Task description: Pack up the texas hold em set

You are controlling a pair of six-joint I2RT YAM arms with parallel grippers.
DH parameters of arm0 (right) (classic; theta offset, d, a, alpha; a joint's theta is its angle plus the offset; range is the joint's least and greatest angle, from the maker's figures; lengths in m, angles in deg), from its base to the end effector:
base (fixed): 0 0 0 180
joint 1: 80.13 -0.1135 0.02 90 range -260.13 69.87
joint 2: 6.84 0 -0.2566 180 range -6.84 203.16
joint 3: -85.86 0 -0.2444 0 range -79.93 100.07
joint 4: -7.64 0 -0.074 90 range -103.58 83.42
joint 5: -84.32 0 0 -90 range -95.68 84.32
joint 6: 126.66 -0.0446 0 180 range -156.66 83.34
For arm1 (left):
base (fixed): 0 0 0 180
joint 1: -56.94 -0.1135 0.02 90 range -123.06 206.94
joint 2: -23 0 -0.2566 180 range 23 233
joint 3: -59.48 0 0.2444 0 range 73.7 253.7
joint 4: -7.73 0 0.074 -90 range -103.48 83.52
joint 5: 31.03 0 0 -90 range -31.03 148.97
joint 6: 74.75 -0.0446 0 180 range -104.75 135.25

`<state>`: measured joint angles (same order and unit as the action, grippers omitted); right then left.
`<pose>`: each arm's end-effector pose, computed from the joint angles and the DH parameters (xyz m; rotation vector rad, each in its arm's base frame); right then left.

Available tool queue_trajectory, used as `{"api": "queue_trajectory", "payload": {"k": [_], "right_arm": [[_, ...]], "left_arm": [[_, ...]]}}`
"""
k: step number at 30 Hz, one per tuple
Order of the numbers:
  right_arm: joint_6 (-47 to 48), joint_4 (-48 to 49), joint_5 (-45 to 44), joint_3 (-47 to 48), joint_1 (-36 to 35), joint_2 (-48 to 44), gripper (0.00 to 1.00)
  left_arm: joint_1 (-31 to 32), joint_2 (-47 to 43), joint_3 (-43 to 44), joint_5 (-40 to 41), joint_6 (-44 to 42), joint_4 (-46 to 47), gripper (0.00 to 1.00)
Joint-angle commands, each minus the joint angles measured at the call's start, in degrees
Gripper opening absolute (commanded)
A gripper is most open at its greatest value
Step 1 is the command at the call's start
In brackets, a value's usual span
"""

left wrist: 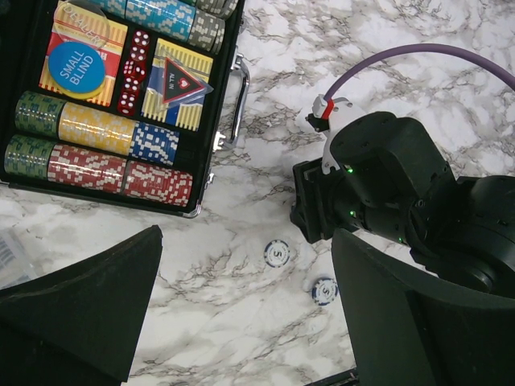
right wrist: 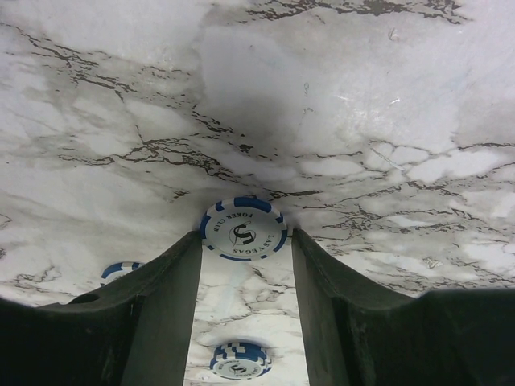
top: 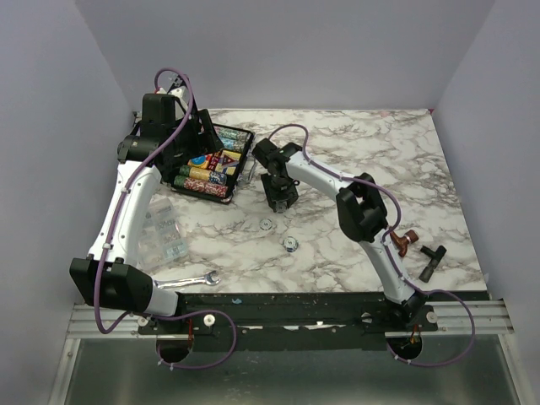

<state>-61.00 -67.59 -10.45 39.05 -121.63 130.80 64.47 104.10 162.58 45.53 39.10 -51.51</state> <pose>0.3578 0.3116 0.1509 -0.4284 2.9137 0.0416 0.2964 -0.0496 0.3875 -0.1896 2.2503 -0.5581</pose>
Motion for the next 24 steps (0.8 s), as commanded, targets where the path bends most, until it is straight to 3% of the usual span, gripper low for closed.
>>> {"api": "queue_trajectory", "payload": {"k": [1,11,24], "right_arm": [[1.2,0.1,-1.7,-1.3,0.4,6.1,0.49],[0.9,0.7,-1.0,-2.7,0.4,2.7,0.39],[-0.9,2.3,-0.9,-12.5,0.4,-10.0,0.36]], "left_arm": [[0.2,-1.1,-0.2,-1.3,-0.1,0.9,0.86],[0.2,-1.2,-0.2,-1.1,-0.2,0.9,0.86],[0.2,-1.0,-0.4,-1.2,-0.1,0.9,0.86]]}}
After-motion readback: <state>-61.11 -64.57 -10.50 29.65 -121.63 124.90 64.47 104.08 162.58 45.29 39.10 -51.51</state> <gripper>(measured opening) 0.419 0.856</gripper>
